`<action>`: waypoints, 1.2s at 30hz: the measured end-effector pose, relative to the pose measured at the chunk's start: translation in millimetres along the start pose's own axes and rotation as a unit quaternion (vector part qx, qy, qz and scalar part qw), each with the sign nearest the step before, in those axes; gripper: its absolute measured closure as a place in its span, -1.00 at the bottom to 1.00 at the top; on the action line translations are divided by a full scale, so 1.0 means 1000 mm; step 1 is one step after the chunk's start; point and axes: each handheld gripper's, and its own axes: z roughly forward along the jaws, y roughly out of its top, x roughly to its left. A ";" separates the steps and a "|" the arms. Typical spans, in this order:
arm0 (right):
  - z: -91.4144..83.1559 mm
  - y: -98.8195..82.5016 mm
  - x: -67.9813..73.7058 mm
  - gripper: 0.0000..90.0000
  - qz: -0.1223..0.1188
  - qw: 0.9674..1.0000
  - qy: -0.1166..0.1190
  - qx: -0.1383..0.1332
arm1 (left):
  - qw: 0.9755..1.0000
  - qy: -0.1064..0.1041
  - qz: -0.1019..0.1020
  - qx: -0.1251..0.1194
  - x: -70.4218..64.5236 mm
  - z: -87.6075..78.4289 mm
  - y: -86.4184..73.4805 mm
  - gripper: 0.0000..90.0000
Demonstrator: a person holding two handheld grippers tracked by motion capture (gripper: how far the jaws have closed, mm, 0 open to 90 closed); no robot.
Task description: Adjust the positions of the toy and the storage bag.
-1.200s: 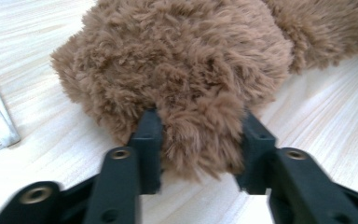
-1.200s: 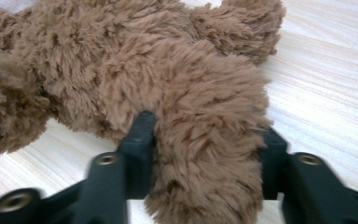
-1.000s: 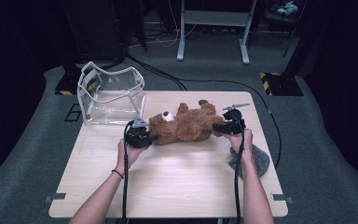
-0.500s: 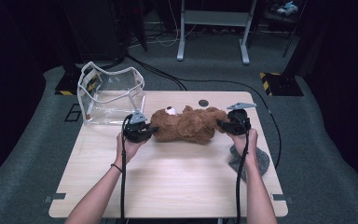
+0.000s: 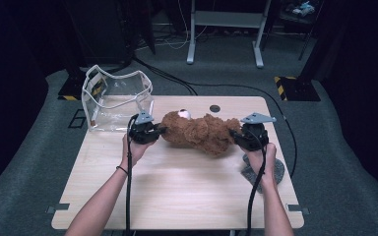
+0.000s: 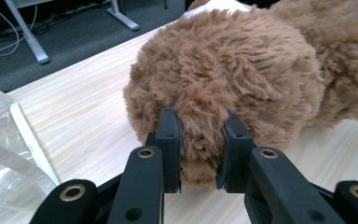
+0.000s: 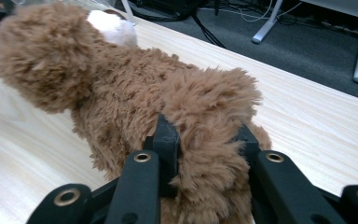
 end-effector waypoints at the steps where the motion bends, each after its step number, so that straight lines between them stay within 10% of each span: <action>1: -0.001 -0.001 0.002 0.57 0.002 1.000 0.001 0.001 | 1.000 0.000 0.001 0.000 0.000 0.001 0.000 0.64; 25: 0.012 -0.053 0.037 0.51 0.006 0.995 0.069 0.065 | 0.998 -0.005 -0.030 0.052 0.019 0.025 -0.015 0.59; 36: 0.012 -0.048 0.023 0.06 0.025 0.994 0.087 0.067 | 0.997 -0.010 -0.071 0.034 0.017 0.004 -0.004 -0.31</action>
